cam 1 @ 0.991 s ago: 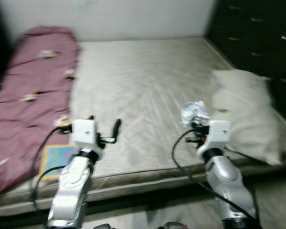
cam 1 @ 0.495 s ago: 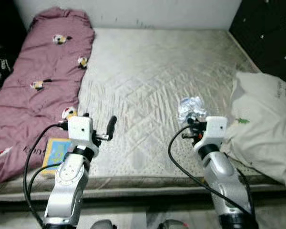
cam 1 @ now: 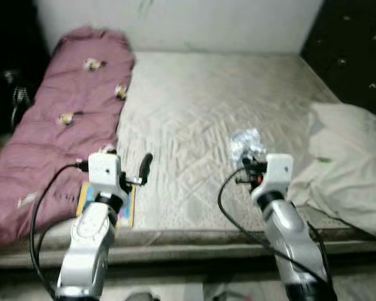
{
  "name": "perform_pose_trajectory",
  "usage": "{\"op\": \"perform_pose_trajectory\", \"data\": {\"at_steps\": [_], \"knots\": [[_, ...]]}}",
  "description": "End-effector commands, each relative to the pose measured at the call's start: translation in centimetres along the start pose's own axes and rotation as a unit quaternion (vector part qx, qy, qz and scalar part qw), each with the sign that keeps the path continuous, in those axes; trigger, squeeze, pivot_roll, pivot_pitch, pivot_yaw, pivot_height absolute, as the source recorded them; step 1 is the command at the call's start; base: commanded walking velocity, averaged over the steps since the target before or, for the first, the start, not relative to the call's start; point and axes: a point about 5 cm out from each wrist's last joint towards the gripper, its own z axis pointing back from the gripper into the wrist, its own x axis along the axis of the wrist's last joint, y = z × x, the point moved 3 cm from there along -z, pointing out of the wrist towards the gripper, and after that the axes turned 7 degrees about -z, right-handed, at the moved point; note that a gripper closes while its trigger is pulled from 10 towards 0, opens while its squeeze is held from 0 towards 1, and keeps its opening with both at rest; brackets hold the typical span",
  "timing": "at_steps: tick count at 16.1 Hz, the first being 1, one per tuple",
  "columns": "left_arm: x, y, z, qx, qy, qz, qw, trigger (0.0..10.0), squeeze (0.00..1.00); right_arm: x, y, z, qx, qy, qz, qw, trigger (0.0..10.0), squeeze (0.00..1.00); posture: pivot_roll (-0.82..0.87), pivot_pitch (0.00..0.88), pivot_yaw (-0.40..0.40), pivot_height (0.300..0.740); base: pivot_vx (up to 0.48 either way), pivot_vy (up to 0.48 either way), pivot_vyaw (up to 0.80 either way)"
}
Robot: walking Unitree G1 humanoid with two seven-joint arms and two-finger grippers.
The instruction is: Clean up the room
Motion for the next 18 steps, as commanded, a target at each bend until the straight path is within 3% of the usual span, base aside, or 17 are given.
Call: {"op": "perform_pose_trajectory", "data": {"at_steps": [1,9,18], "knots": [[0.31,-0.62,-0.20,-0.008,-0.005,0.006,1.000,10.0,0.00,-0.01,-0.94,0.11,-0.013,0.002,0.002,1.000,10.0,0.00,0.01,0.000,-0.009,0.740,0.000,0.469,-0.58],[0.53,-1.10,-0.01,-0.028,-0.015,0.015,0.999,10.0,0.00,-0.17,-0.90,0.10,-0.012,0.005,0.005,1.000,10.0,0.00,0.00,0.000,-0.010,0.740,0.000,0.047,-0.14],[0.56,-1.30,0.13,-0.037,-0.016,0.013,0.999,10.0,0.00,-0.26,-0.87,0.11,-0.012,0.006,0.005,1.000,10.0,0.00,0.01,0.000,-0.011,0.740,0.314,0.000,0.00]]}}
